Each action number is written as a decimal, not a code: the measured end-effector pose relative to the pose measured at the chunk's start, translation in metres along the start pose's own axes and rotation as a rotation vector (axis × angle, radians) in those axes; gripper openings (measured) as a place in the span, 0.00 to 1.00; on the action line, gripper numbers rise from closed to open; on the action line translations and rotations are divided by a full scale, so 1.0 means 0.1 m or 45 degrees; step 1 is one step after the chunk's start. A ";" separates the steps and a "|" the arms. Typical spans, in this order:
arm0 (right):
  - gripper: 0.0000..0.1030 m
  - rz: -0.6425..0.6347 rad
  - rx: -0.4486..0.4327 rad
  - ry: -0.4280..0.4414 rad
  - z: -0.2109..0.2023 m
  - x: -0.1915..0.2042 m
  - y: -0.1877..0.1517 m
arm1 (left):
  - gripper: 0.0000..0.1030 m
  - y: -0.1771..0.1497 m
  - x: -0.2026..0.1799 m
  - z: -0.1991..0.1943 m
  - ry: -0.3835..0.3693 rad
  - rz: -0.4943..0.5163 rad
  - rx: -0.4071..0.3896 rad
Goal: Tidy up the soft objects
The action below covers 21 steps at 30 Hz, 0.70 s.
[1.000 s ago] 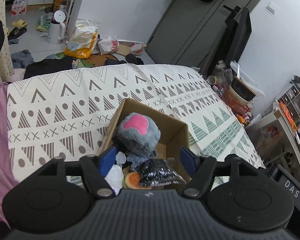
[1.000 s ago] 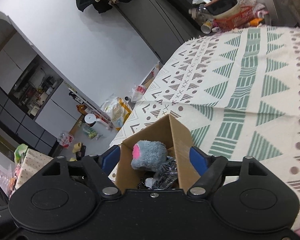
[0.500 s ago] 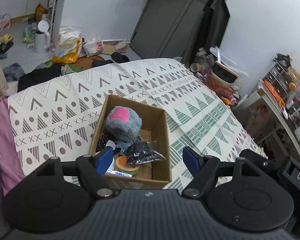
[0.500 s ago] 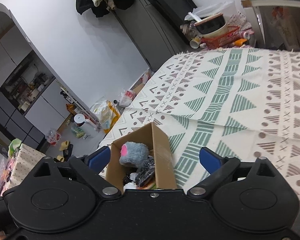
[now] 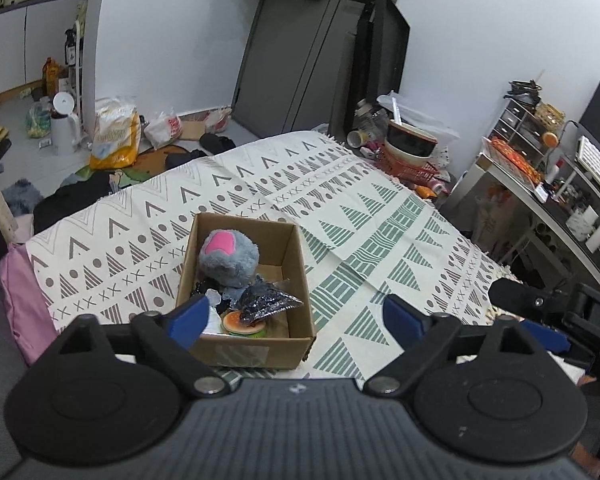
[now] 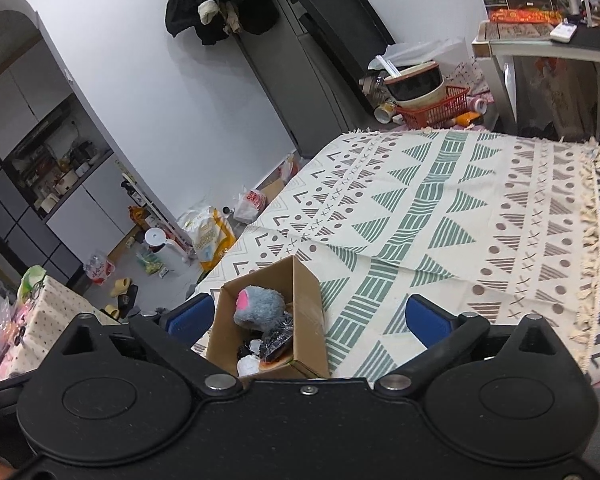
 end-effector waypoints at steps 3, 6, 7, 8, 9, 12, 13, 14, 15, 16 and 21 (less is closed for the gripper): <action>1.00 -0.020 -0.008 -0.003 -0.11 0.00 0.00 | 0.97 -0.03 -0.05 -0.10 -0.006 0.018 0.003; 1.00 -0.049 -0.012 -0.009 -0.22 0.02 -0.01 | 0.99 -0.06 -0.09 -0.20 0.003 0.034 -0.007; 1.00 -0.054 -0.011 -0.012 -0.26 0.02 -0.01 | 0.99 -0.07 -0.10 -0.24 0.006 0.039 -0.011; 1.00 -0.059 -0.010 -0.014 -0.29 0.02 -0.02 | 0.99 -0.07 -0.11 -0.28 0.007 0.044 -0.014; 1.00 -0.064 -0.009 -0.019 -0.32 0.02 -0.02 | 0.99 -0.08 -0.13 -0.31 0.010 0.050 -0.017; 1.00 -0.072 -0.008 -0.029 -0.42 0.02 -0.03 | 0.99 -0.10 -0.17 -0.41 0.009 0.078 -0.025; 1.00 -0.077 -0.007 -0.032 -0.44 0.02 -0.04 | 0.99 -0.12 -0.18 -0.45 0.008 0.086 -0.026; 1.00 -0.084 -0.006 -0.036 -0.47 0.02 -0.04 | 0.99 -0.13 -0.19 -0.48 0.010 0.093 -0.023; 1.00 -0.093 -0.005 -0.042 -0.50 0.02 -0.05 | 0.99 -0.14 -0.20 -0.50 0.016 0.097 -0.021; 1.00 -0.100 -0.004 -0.046 -0.53 0.03 -0.07 | 0.99 -0.15 -0.20 -0.53 0.023 0.105 -0.021; 1.00 -0.132 0.016 -0.054 -0.63 0.04 -0.13 | 0.99 -0.22 -0.22 -0.65 0.027 0.134 -0.020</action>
Point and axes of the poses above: each gripper's, at about its wrist camera, not at the fingertips, and z roughly the way its jaws point, x to its left, y to its top, the point moved 8 cm from there along z, roughly the way its jaws point, and after that the axes turned 6 degrees about -y, right-handed, at the moved point
